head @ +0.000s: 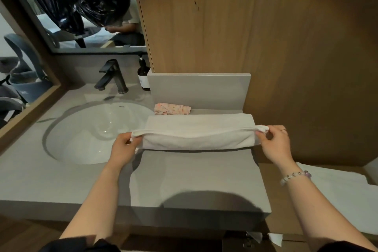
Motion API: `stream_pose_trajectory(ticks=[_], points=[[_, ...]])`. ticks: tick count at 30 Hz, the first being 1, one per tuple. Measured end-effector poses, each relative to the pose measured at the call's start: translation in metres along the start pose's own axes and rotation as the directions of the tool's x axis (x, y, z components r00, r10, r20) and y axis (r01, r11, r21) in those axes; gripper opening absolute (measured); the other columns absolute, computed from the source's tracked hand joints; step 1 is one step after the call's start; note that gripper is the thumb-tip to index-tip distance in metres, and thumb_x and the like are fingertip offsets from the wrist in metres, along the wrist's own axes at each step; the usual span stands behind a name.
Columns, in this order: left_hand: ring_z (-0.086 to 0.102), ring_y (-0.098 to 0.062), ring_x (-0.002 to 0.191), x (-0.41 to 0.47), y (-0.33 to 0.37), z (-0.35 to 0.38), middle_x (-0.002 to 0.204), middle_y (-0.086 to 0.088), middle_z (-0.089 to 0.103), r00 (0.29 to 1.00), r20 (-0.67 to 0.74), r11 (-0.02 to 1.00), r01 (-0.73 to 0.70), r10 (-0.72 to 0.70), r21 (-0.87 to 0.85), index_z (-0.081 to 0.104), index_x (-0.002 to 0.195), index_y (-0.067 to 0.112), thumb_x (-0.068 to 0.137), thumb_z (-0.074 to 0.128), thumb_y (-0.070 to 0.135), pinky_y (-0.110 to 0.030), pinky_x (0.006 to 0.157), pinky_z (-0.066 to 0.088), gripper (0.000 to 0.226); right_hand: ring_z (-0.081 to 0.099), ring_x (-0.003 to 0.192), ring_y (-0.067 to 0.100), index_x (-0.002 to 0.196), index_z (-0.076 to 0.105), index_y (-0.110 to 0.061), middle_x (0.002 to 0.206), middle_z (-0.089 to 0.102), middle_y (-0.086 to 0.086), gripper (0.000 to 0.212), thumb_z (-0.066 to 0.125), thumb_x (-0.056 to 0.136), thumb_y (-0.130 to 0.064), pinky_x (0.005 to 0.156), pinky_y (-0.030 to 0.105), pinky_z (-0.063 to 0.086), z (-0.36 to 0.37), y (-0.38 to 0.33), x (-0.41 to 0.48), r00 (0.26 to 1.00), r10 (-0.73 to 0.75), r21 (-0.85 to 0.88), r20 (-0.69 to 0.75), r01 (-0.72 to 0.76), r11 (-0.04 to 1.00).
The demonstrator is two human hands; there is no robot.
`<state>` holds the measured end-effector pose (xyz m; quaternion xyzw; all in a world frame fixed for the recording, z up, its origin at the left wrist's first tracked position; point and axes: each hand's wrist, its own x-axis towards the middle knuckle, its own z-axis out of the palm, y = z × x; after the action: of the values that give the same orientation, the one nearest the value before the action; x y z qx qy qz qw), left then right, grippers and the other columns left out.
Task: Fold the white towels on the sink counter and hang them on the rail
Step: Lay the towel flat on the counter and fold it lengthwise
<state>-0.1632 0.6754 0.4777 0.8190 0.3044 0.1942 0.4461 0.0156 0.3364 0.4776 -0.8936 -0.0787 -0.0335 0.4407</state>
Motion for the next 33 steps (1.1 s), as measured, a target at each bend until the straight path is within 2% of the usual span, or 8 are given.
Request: stream_pose_trajectory(ticks=[6,9,13,17,21,24,29,33], points=[[0.054,-0.014,0.089,0.018,0.009,0.014,0.094,0.002,0.060,0.990,0.090,0.980,0.124,-0.111,-0.157,0.058,0.108,0.011,0.099,0.044,0.015,-0.018,0.068,0.039,0.017,0.052,0.100,0.018,0.118,0.051,-0.007,0.108,0.055,0.003,0.026,0.045,0.098,-0.024,0.075,0.026,0.043,0.013,0.001,0.018,0.991,0.058,0.104,0.119,-0.071,0.992],[0.054,-0.014,0.090,0.034,0.009,0.021,0.105,-0.002,0.059,0.985,0.107,0.976,0.153,-0.138,-0.153,0.057,0.117,0.009,0.100,0.042,0.019,-0.024,0.076,0.040,0.025,0.053,0.108,0.023,0.123,0.048,-0.011,0.118,0.056,0.006,0.030,0.043,0.099,-0.028,0.093,0.041,0.047,0.021,0.005,0.031,0.987,0.111,0.046,0.116,-0.117,0.992],[0.053,-0.023,0.107,0.064,0.002,0.027,0.123,-0.010,0.058,0.977,0.163,0.989,0.145,-0.137,-0.040,0.053,0.126,0.008,0.101,0.037,0.027,-0.034,0.091,0.041,0.035,0.053,0.114,0.027,0.128,0.043,-0.014,0.124,0.055,0.007,0.034,0.040,0.100,-0.031,0.095,0.044,0.048,0.030,0.004,0.047,0.976,0.177,-0.047,0.127,-0.173,0.984],[0.048,-0.027,0.118,0.092,-0.007,0.032,0.132,-0.010,0.053,0.974,0.195,0.984,0.089,-0.118,0.155,0.048,0.133,0.012,0.102,0.031,0.031,-0.036,0.098,0.035,0.040,0.057,0.104,0.032,0.122,0.044,-0.012,0.112,0.060,0.011,0.032,0.033,0.101,-0.034,0.089,0.043,0.047,0.041,0.003,0.063,0.976,0.196,-0.269,0.093,-0.165,0.949],[0.048,-0.027,0.100,0.113,-0.018,0.039,0.122,-0.016,0.057,0.971,0.201,0.977,0.090,-0.129,0.192,0.053,0.121,0.008,0.101,0.031,0.025,-0.032,0.082,0.033,0.034,0.058,0.101,0.036,0.122,0.042,-0.013,0.109,0.061,0.015,0.033,0.030,0.101,-0.035,0.090,0.047,0.047,0.056,0.000,0.074,0.972,0.227,-0.436,0.057,-0.180,0.882],[0.052,-0.034,0.105,0.123,-0.025,0.044,0.117,-0.017,0.060,0.973,0.183,0.963,0.089,-0.138,0.255,0.055,0.119,0.007,0.101,0.030,0.027,-0.032,0.079,0.032,0.036,0.059,0.099,0.036,0.120,0.043,-0.013,0.105,0.063,0.017,0.031,0.030,0.101,-0.034,0.089,0.047,0.046,0.065,0.000,0.082,0.978,0.207,-0.504,0.038,-0.160,0.849],[0.049,-0.030,0.089,0.126,-0.026,0.044,0.094,-0.012,0.057,0.961,0.195,0.935,0.125,-0.198,0.331,0.054,0.094,0.002,0.101,0.030,0.028,-0.033,0.072,0.031,0.037,0.059,0.093,0.035,0.114,0.045,-0.013,0.097,0.062,0.014,0.031,0.030,0.101,-0.036,0.083,0.042,0.048,0.070,0.001,0.089,0.977,0.212,-0.533,0.024,-0.167,0.830],[0.048,-0.030,0.089,0.118,-0.022,0.044,0.090,-0.011,0.053,0.976,0.104,0.893,0.130,-0.192,0.432,0.048,0.084,0.006,0.100,0.030,0.027,-0.034,0.070,0.029,0.032,0.059,0.095,0.037,0.117,0.048,-0.011,0.100,0.063,0.016,0.034,0.034,0.100,-0.037,0.078,0.038,0.045,0.072,0.003,0.091,0.977,0.213,-0.525,0.008,-0.177,0.832]])
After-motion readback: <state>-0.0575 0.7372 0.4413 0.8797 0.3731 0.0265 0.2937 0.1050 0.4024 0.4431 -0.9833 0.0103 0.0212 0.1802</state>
